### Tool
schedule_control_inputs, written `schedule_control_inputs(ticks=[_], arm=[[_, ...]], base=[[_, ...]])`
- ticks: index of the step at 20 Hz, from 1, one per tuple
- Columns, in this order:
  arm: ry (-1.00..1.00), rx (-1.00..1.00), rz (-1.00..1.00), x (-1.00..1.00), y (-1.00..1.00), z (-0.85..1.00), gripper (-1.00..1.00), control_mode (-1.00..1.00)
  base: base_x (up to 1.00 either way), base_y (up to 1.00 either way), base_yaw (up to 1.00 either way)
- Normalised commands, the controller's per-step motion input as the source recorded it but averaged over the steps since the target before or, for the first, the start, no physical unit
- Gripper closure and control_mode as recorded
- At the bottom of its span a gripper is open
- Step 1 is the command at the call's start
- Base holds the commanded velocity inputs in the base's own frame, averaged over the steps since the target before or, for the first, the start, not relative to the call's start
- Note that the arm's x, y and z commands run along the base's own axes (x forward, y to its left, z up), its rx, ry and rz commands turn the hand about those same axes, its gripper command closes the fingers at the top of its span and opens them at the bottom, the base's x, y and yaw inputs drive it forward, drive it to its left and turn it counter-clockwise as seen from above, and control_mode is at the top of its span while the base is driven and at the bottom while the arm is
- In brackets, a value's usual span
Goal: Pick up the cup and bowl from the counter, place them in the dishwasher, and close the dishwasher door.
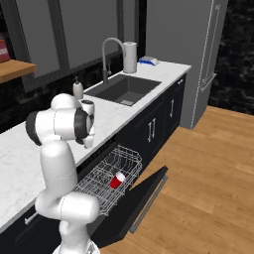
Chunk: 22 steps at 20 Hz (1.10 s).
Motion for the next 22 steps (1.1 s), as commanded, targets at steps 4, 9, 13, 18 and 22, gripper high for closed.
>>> schedule_control_inputs(ticks=[4,9,13,18,22], arm=[[0.04,-0.01,0.0,0.26,0.0,-0.26,-1.0,-1.0],[0.03,0.0,0.0,0.35,0.0,-0.13,-1.0,-1.0],[0.03,0.0,0.0,0.38,0.0,-0.03,-1.0,-1.0],[0.07,-0.01,0.0,0.19,0.06,-0.16,1.0,-1.0],[0.08,-0.04,0.0,0.0,0.11,-0.28,1.0,-1.0]], base=[[0.0,0.0,0.0],[0.0,0.0,0.0],[0.0,0.0,0.0],[0.0,0.0,0.0],[0.0,0.0,0.0]])
